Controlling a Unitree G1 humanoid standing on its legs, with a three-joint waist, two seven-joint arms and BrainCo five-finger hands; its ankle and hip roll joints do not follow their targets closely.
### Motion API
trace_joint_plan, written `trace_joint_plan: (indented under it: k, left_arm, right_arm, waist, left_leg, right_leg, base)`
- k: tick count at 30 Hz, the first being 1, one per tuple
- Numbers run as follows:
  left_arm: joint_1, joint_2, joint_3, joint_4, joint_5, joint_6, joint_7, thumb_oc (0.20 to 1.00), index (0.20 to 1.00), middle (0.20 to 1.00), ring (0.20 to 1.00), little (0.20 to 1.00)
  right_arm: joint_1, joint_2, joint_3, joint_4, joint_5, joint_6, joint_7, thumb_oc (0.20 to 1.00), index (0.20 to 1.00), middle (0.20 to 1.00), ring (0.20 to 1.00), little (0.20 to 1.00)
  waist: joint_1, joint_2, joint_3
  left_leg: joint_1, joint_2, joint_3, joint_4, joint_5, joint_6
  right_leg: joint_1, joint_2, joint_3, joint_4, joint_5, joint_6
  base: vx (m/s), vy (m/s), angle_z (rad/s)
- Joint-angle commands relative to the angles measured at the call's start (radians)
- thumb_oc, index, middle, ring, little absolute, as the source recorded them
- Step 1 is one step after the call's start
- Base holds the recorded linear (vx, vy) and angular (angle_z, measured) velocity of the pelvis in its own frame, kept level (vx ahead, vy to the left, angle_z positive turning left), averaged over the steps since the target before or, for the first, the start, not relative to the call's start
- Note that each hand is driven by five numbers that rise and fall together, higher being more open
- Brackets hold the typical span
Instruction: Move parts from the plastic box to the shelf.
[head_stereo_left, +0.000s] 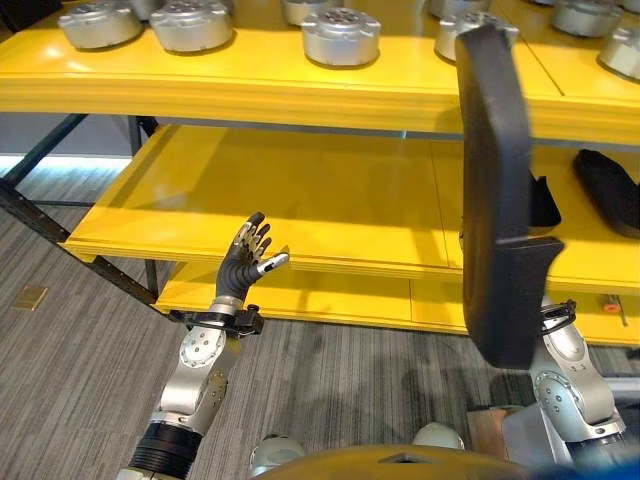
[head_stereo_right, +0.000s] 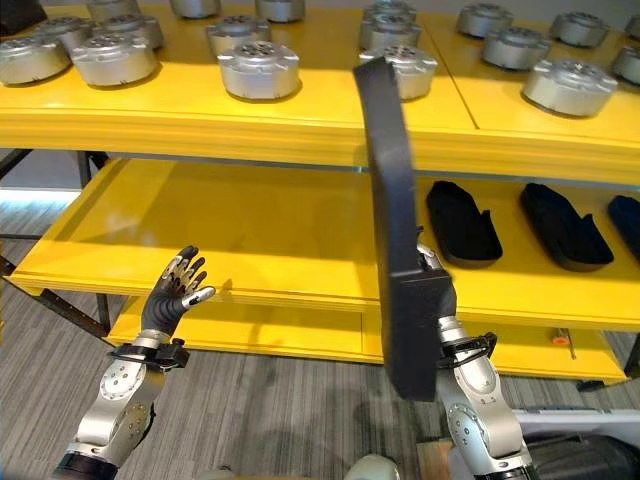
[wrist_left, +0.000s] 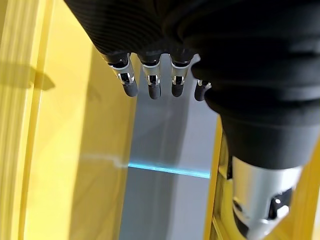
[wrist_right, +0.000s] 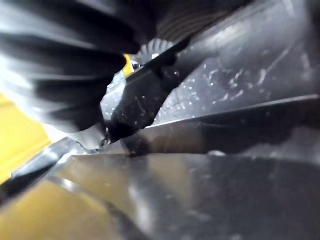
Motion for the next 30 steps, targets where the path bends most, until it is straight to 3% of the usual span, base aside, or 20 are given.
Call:
trace_joint_plan:
  k: [1,9,19,25,26,30]
  left_arm:
    - [-0.008,0.048,0.061,-0.091,0.013,-0.054,-0.001,1.0,1.0,1.0,1.0,1.0]
    - [0.022,0.048,0.095,-0.078,0.019,-0.059,0.006,1.0,1.0,1.0,1.0,1.0]
    - [0.05,0.031,0.219,-0.018,0.08,-0.08,0.071,1.0,1.0,1.0,1.0,1.0]
    - [0.057,0.023,0.242,-0.022,0.089,-0.086,0.081,1.0,1.0,1.0,1.0,1.0]
    - [0.056,0.024,0.239,-0.015,0.094,-0.086,0.077,1.0,1.0,1.0,1.0,1.0]
    - [0.042,0.036,0.194,-0.002,0.069,-0.079,0.065,1.0,1.0,1.0,1.0,1.0]
  right_arm:
    - [-0.066,-0.032,-0.033,-0.12,-0.032,-0.065,0.025,0.2,0.2,0.2,0.2,0.2]
    - [-0.17,-0.114,0.063,-0.117,-0.161,-0.053,0.054,0.2,0.2,0.2,0.2,0.2]
    - [-0.211,-0.207,0.146,-0.089,-0.361,-0.01,0.131,0.2,0.2,0.2,0.2,0.2]
    - [-0.225,-0.216,0.139,-0.03,-0.467,-0.008,0.118,0.2,0.2,0.2,0.2,0.2]
    - [-0.251,-0.224,0.132,0.032,-0.54,-0.002,0.086,0.2,0.2,0.2,0.2,0.2]
    - [-0.344,-0.209,0.122,0.227,-0.535,0.027,0.003,0.2,0.2,0.2,0.2,0.2]
  waist:
    - [-0.006,-0.035,0.002]
    - [0.019,-0.034,0.008]
    - [0.068,-0.032,0.026]
    - [0.079,-0.029,0.036]
    - [0.092,-0.028,0.036]
    - [0.118,-0.029,0.054]
  left_leg:
    - [-0.086,0.105,-0.066,0.057,0.103,-0.031]
    - [-0.076,0.109,-0.074,0.038,0.116,-0.034]
    - [-0.093,0.106,-0.109,0.03,0.121,-0.039]
    - [-0.099,0.105,-0.124,0.026,0.118,-0.039]
    - [-0.106,0.105,-0.131,0.029,0.115,-0.039]
    - [-0.126,0.101,-0.15,0.04,0.101,-0.034]
  right_leg:
    - [0.185,-0.02,-0.022,-0.227,0.266,0.018]
    - [0.191,-0.011,-0.039,-0.224,0.26,0.02]
    - [0.214,-0.012,-0.083,-0.221,0.236,0.018]
    - [0.225,-0.012,-0.099,-0.223,0.225,0.018]
    - [0.23,-0.013,-0.108,-0.225,0.223,0.019]
    - [0.237,-0.017,-0.126,-0.223,0.217,0.017]
  base:
    - [0.06,-0.008,0.03]
    - [0.02,-0.004,0.02]
    - [0.01,-0.01,0.11]
    - [0.0,-0.01,0.16]
    - [0.01,-0.024,0.06]
    - [0.0,-0.01,0.06]
